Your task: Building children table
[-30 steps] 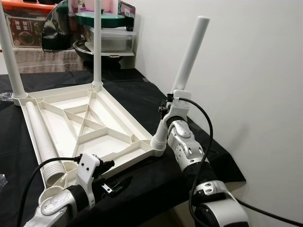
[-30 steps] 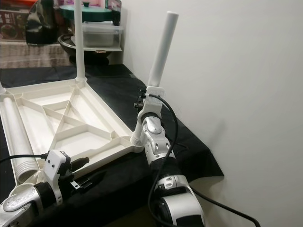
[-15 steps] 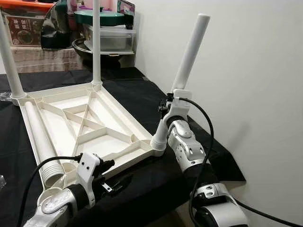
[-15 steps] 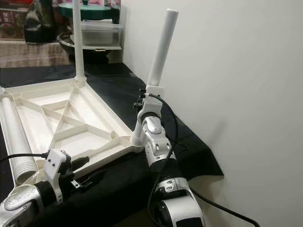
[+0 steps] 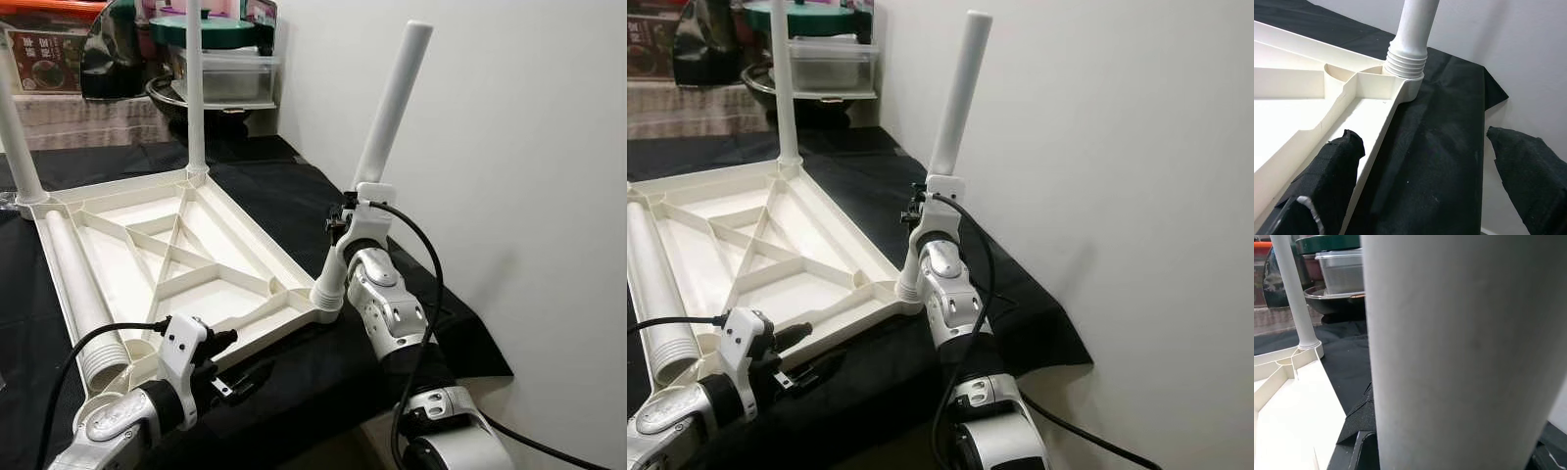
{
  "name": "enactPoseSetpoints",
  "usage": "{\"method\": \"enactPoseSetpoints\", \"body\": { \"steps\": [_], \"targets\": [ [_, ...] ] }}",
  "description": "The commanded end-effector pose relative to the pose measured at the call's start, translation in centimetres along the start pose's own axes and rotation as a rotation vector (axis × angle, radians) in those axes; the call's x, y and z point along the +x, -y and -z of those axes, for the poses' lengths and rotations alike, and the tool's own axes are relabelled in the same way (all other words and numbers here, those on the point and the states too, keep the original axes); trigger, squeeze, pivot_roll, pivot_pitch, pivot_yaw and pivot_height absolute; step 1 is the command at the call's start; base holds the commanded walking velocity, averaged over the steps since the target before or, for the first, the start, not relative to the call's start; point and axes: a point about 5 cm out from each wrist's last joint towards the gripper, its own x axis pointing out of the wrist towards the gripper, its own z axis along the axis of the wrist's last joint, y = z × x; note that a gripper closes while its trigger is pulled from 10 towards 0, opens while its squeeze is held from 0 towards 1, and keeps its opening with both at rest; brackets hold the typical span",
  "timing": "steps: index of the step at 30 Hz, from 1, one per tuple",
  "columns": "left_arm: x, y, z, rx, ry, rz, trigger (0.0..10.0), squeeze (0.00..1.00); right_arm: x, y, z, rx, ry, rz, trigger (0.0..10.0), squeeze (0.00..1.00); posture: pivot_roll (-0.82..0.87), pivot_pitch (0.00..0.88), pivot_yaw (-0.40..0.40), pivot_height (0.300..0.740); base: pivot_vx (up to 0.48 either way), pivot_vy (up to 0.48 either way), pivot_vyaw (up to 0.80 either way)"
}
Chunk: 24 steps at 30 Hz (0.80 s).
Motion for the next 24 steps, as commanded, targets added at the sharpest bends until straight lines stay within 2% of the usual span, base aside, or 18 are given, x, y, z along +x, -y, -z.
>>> {"method": "enactPoseSetpoints", "body": {
  "steps": [1, 24],
  "targets": [
    [0.25, 0.19, 0.24, 0.008, -0.014, 0.014, 10.0, 0.00, -0.45, 1.51, 3.11, -0.029, -0.133, 0.055, 10.0, 0.00, 0.05, 0.000, -0.133, 0.740, 0.000, 0.000, 0.00],
    [0.38, 0.01, 0.12, 0.009, 0.000, 0.003, 10.0, 0.00, -0.72, 1.18, 2.96, -0.030, -0.134, 0.032, 10.0, 0.00, 0.05, 0.000, -0.135, 0.740, 0.000, 0.000, 0.00]
  ]
}}
